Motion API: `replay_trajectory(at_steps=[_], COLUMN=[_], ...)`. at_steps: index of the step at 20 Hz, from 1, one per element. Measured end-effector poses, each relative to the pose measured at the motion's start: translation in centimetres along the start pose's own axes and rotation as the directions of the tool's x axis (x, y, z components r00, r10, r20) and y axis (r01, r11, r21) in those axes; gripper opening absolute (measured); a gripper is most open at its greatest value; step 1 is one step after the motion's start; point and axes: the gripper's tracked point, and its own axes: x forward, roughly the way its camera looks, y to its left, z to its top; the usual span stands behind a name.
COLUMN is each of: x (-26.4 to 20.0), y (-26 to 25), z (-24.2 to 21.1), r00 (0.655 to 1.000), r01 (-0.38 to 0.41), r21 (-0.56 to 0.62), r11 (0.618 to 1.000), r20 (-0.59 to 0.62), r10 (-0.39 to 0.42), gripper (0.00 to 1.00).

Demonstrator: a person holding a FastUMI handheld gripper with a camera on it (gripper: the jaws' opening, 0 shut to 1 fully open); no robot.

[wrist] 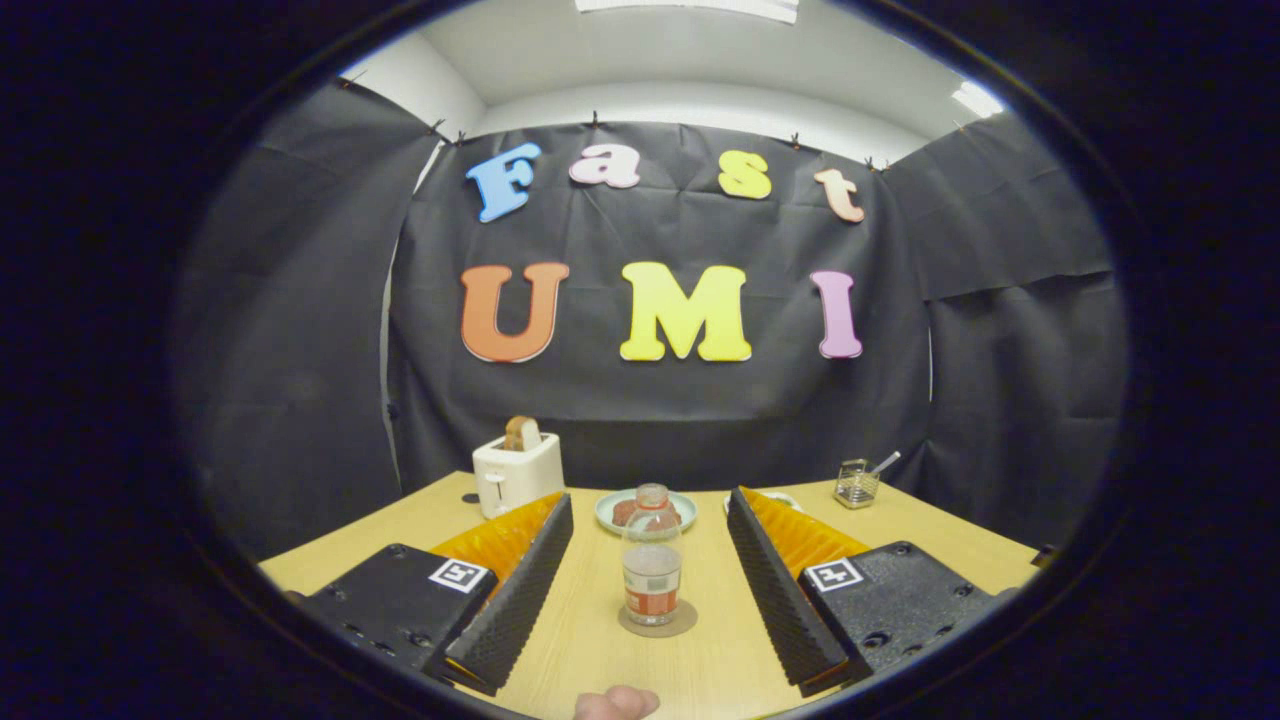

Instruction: Take the bottle from table, then pour the juice into the cup, finally place the bottle on the coaster

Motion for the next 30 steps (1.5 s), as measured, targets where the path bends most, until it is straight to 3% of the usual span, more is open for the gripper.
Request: replay_trajectory(at_steps=[5,9,20,30], x=[-5.3,-8.3,-14.8,-16.4], y=[-0.2,0.6,2.7,2.9], z=[7.2,9.9,12.8,12.6], r00=[0.997,0.996,0.990,0.995], r01=[0.029,0.003,-0.072,-0.062], r21=[-0.042,-0.010,0.013,0.040], r11=[0.999,1.000,0.997,0.997], r20=[0.073,0.084,0.123,0.081], r10=[-0.026,-0.002,0.070,0.059], gripper=[0.99,0.99,0.99,0.99])
